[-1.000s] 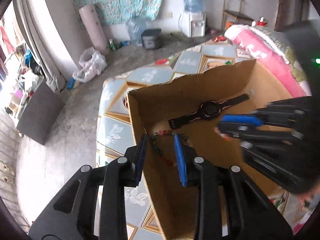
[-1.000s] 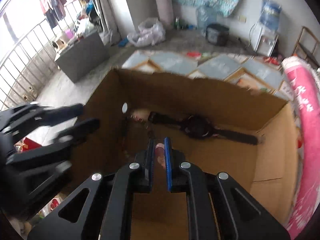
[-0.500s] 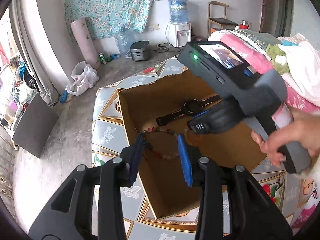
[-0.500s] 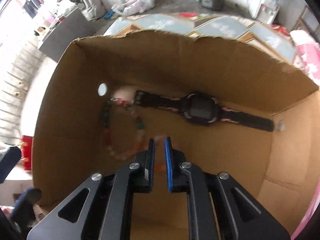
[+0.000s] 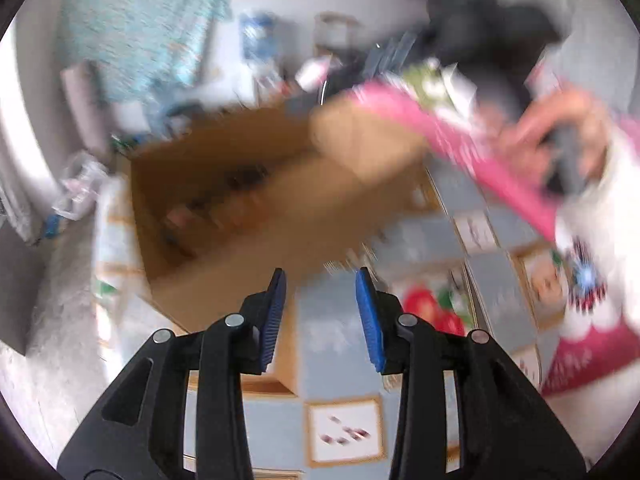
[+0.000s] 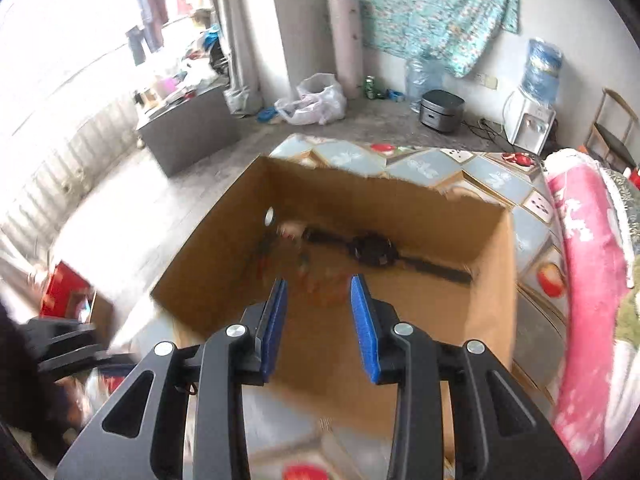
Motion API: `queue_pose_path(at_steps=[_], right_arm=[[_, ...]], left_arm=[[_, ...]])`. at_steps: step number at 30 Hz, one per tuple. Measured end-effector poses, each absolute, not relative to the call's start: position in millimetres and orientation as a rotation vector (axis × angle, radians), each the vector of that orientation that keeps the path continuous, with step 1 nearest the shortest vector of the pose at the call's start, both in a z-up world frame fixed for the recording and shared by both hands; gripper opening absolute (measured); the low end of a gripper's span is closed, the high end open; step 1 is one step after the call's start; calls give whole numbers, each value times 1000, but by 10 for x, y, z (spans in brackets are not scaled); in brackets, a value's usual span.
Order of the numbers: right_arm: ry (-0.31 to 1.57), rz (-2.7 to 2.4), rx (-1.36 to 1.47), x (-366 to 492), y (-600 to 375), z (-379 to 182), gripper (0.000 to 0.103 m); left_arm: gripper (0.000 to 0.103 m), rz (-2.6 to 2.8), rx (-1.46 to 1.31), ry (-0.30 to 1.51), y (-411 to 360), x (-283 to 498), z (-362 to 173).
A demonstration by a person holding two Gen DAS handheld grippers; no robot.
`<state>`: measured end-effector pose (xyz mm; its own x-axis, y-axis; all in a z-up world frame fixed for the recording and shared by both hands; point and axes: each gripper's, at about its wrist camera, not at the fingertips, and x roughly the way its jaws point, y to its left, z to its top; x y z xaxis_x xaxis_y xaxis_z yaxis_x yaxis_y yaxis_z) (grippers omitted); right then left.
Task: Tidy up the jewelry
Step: 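Move the left gripper out of the box toward the gold earrings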
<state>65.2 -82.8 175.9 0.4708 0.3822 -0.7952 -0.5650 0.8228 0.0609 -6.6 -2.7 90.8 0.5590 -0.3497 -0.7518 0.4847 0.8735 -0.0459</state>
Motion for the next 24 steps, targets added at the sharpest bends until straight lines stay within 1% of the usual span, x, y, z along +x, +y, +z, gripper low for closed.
queue_pose_path(at_steps=[1,3,8,10,14,15,19,22,24], right_arm=[[915,590,-227,583,-886,1751,33],[918,597,-208,331,-1071,1711,33],[956,569,-159,-27,-1388,1338,33],[981,539,-147,-109,-1482,1118,33],[1052,536,-96,-108,-1513,762,33],[1069,546,-86,-109,-1512,698,33],[1081,556,-74,-145,-1497,555,33],[1080,555,-53,-146,-1517,538,33],[1082,551,-37,-145,-1532,513,33]], left_arm=[[25,-502,185,869,-94,-45,797],[20,-503,197,908,-206,31,576],[20,-465,150,914,-257,300,282],[20,-445,110,910,-211,412,246],[21,-440,123,899,-243,540,219],[18,-431,136,894,-258,558,214],[17,-406,170,874,-316,645,158],[22,-438,146,910,-381,690,85],[22,-452,152,915,-444,701,39]])
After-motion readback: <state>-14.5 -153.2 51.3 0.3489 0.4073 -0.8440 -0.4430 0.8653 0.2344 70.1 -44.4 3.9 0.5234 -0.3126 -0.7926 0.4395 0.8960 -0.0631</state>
